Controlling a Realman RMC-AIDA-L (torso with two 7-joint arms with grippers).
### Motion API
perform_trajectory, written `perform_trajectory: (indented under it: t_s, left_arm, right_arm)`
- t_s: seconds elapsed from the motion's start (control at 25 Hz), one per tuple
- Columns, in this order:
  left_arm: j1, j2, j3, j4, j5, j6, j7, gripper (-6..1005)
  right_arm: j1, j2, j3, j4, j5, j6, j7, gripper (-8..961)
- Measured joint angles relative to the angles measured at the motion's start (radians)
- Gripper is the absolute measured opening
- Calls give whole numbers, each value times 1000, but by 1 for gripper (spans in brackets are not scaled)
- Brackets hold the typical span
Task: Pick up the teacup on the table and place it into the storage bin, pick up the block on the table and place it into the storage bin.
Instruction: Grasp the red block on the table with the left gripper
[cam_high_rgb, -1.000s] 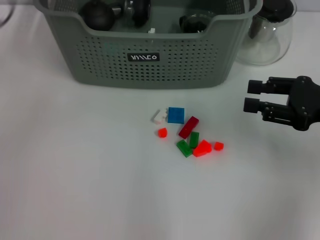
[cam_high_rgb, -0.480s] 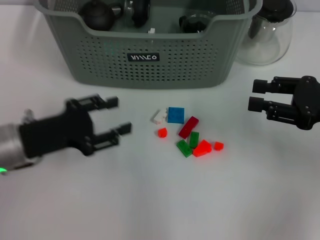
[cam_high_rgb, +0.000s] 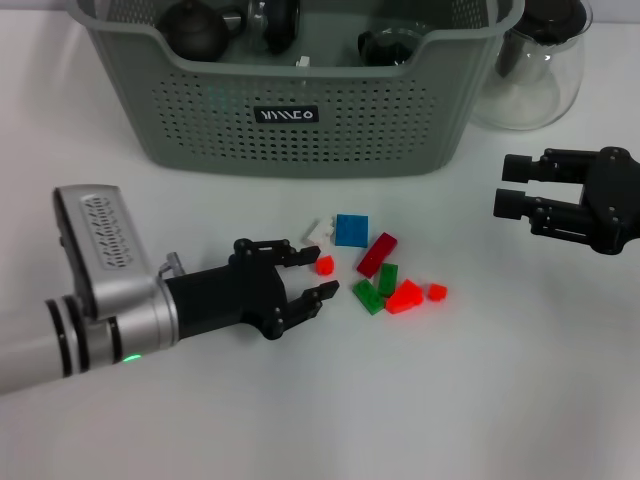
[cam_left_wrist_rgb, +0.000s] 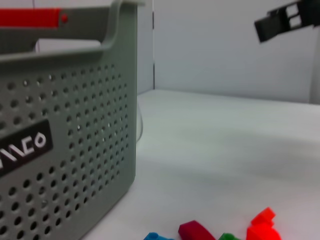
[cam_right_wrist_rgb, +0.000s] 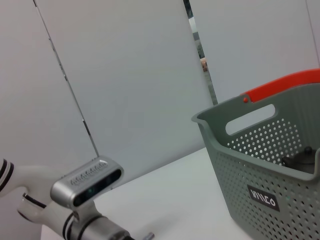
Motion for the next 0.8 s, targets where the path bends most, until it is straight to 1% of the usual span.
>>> perform_trajectory:
  t_s: [0.12, 0.32, 0.52, 0.68, 0.8]
  left_arm:
    - [-9, 0, -2, -29, -19, -47, 32, 513]
    - [-11, 0, -4, -41, -48, -63, 55, 435]
    - [-20, 0, -3, -54, -49, -90, 65, 442]
    - [-31, 0, -6, -84, -49, -130, 107, 414]
    - [-35, 0, -12, -94, -51, -136, 125, 393]
  right_arm:
    - [0, 0, 0, 0, 0, 0, 1, 534]
    - [-3, 0, 0, 0, 0, 0, 2, 534]
    - [-3, 1, 0, 0, 0, -2, 2, 534]
    - [-3, 2, -2, 0, 0, -2, 2, 535]
    - [-3, 2, -2, 0, 0, -1, 2, 535]
